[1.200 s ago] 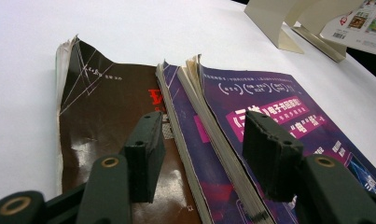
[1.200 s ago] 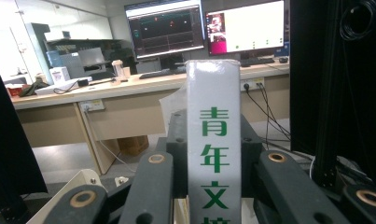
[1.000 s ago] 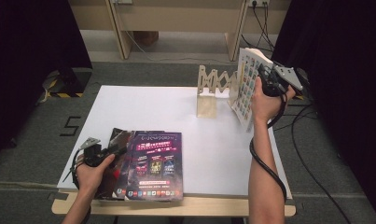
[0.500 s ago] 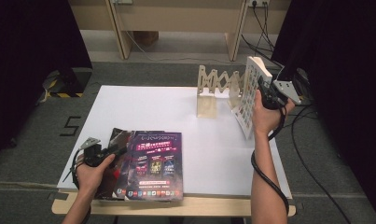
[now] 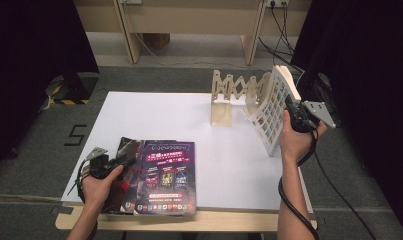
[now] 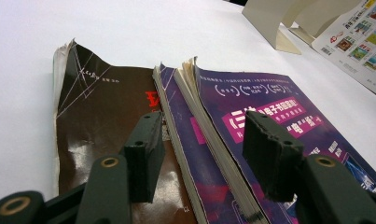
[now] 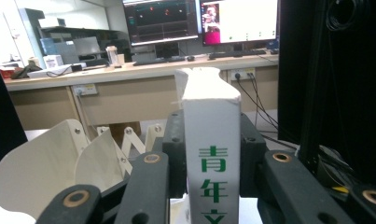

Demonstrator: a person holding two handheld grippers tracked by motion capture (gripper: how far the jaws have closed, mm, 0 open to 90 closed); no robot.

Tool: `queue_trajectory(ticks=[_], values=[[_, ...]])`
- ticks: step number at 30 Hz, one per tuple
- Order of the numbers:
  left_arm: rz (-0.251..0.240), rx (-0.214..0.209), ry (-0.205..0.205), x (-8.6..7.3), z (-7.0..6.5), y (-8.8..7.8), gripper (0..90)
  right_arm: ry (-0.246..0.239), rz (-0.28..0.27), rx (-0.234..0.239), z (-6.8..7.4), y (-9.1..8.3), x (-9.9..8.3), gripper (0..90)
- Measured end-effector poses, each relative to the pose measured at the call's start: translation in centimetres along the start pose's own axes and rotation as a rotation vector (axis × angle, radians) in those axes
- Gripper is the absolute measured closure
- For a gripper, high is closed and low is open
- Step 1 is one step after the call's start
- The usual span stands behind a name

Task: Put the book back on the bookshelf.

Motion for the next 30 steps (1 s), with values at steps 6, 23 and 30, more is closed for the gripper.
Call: queue_trajectory(ticks=[6, 23, 30], values=[[0.002, 0.0, -0.002, 0.0, 0.0, 0.1, 47.2, 0.006, 0.023, 0.007, -0.7, -0.3, 0.0, 69.3], [0.004, 0.001, -0.003, -0.1, 0.1, 0.1, 47.3, 0.017, 0.118, 0.034, -1.6, 2.1, 1.0, 59.8], [0.004, 0.001, -0.003, 0.0, 0.2, 0.1, 47.2, 0.011, 0.138, 0.043, -1.4, 2.4, 1.1, 62.9]])
Point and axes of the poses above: each handheld gripper's, and its own axes: y roughly forward along the jaws, x roughly out of its top, z roughly to its left, the point moved 7 cm from there along y, roughly forward along the jaws, and after that the axes turned 14 degrees about -y, right-handed, at the moved point
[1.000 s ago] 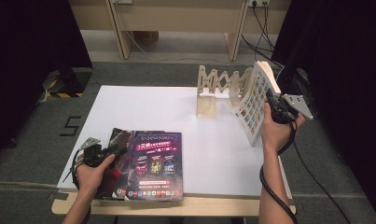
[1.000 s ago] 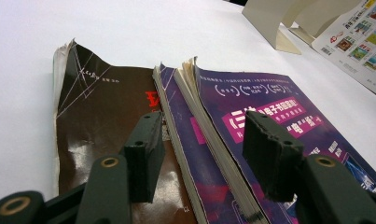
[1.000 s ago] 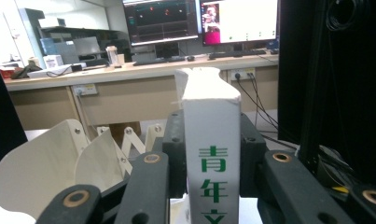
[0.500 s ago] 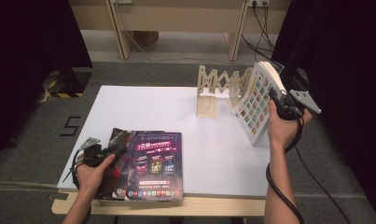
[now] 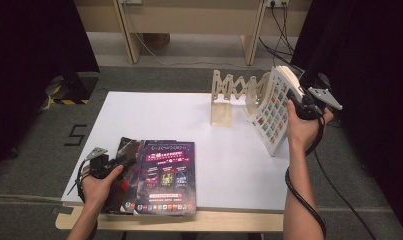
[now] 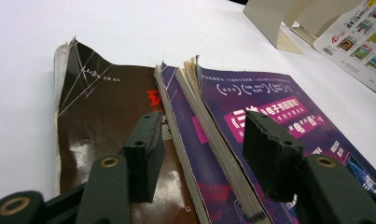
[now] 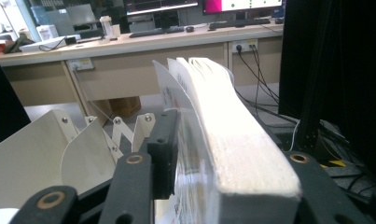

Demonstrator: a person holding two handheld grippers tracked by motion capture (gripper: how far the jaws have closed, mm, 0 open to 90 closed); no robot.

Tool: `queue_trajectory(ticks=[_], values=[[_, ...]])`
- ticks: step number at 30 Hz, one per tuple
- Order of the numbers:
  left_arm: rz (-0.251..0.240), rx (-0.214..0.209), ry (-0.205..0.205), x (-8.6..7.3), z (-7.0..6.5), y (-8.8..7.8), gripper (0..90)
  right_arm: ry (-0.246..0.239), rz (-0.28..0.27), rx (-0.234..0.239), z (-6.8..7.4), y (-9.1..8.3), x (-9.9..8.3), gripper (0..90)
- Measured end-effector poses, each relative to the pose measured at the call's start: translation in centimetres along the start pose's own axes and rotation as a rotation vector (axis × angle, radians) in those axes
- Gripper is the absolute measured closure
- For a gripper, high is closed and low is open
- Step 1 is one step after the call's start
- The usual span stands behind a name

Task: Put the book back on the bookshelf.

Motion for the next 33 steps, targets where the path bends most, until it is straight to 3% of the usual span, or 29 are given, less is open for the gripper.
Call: queue_trajectory(ticks=[11, 18, 33], values=[[0.003, 0.003, 0.0, -0.1, 0.0, 0.1, 47.2, -0.009, 0.043, -0.009, -0.1, 0.3, 0.1, 72.5], [0.003, 0.002, 0.0, -0.1, 0.0, 0.1, 47.2, -0.021, 0.059, -0.004, 0.2, 0.1, 0.3, 74.1], [0.001, 0.005, -0.006, 0.0, 0.3, 0.0, 47.2, -0.012, -0.022, -0.018, 2.1, 0.3, 2.2, 74.7]])
Point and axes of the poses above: each handheld gripper's, and its own axes: y roughly forward along the jaws, x roughly out of its top, z roughly to its left, the point moved 7 cm from there along y, roughly forward along the jaws, and after that the axes turned 14 degrees about -y, right-handed, at the moved point
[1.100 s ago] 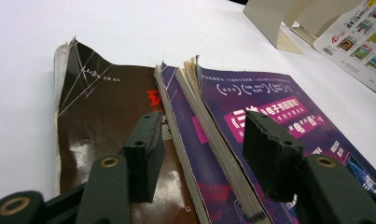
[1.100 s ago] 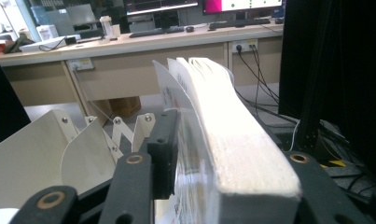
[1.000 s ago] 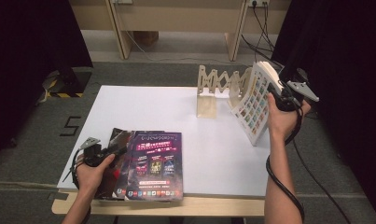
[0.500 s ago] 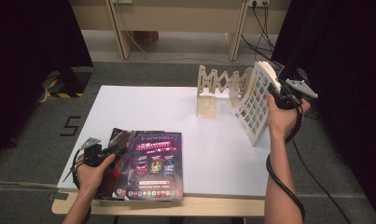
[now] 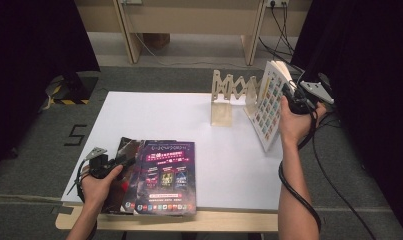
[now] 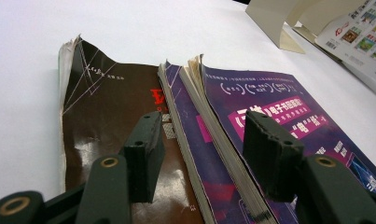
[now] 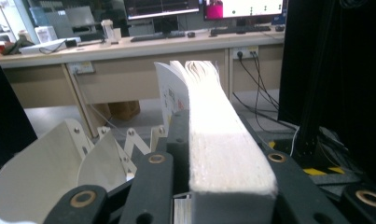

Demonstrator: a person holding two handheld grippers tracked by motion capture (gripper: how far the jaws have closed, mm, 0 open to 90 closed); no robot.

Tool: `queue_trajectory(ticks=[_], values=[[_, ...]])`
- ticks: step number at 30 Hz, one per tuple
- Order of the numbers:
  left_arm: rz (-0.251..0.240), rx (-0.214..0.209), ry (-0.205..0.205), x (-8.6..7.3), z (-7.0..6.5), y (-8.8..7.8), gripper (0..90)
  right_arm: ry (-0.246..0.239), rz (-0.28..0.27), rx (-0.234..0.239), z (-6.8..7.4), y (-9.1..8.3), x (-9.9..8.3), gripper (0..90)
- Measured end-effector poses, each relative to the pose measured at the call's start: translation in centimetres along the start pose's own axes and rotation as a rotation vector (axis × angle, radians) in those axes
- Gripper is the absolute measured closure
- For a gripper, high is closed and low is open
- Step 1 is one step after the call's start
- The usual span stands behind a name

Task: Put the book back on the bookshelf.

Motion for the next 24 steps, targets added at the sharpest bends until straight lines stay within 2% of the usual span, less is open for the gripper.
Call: queue_trajectory(ticks=[11, 19, 24], values=[[0.001, -0.004, -0.001, 0.0, 0.0, 0.1, 47.2, -0.023, -0.044, -0.009, 0.6, 1.6, 1.4, 74.7], [0.002, -0.005, -0.008, -0.1, 0.0, 0.1, 47.2, -0.034, -0.048, -0.009, 1.2, 3.4, 1.0, 74.6], [0.002, -0.002, -0.007, -0.1, 0.2, 0.1, 47.2, -0.035, -0.049, -0.006, 1.5, 3.8, 0.4, 74.5]])
Point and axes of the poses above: each handheld gripper's, and its own axes: y roughly forward along the jaws, x roughly out of its top, z roughly to its left, the point moved 7 cm from there along y, roughly forward along the jaws, and after that the axes turned 14 degrees about -y, right-handed, at the moved point
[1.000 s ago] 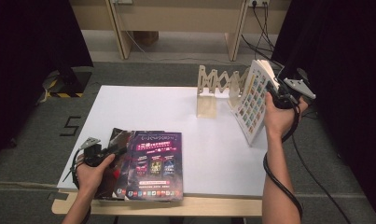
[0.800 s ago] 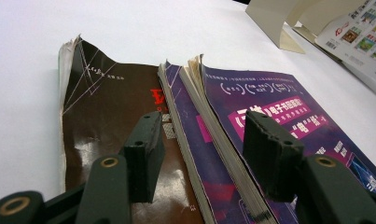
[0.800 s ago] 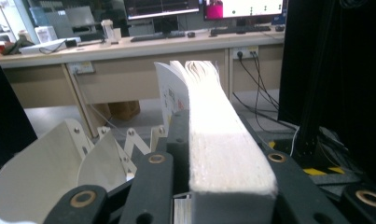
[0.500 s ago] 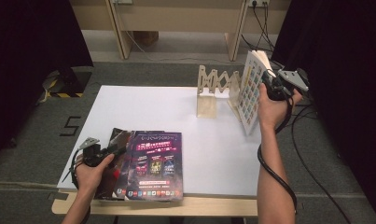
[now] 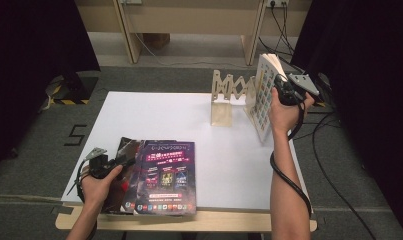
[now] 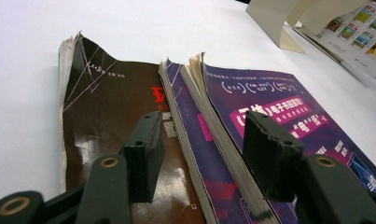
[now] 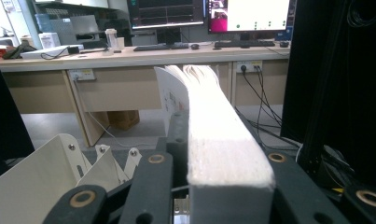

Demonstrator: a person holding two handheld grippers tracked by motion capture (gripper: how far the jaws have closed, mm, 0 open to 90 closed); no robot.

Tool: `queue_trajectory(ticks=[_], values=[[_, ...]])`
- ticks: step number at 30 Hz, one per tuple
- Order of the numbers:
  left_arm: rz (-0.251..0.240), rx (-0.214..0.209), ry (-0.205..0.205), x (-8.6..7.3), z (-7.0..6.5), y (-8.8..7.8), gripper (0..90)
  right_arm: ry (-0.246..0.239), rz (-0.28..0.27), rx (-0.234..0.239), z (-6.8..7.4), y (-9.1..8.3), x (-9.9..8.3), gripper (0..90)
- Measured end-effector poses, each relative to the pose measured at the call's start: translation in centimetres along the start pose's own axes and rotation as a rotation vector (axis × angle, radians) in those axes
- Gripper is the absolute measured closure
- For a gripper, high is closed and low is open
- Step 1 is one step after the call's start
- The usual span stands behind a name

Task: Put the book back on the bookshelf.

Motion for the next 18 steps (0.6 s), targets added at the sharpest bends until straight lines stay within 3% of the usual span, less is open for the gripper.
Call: queue_trajectory(ticks=[8, 18], values=[[-0.002, -0.003, 0.002, 0.0, -0.3, -0.1, 47.2, -0.024, 0.013, -0.003, 0.0, -0.7, -1.1, 73.7], [-0.001, -0.003, 0.004, 0.0, -0.3, -0.1, 47.2, -0.009, 0.037, 0.019, -0.5, -1.5, -1.2, 70.3]])
Point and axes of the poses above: each handheld gripper's, and its own axes: y roughly forward along the jaws, x roughly out of its top, z roughly to its left, the point moved 7 cm from there along y, roughly forward along the jaws, and after that the axes turned 14 degrees about -y, right-handed, at the moved point
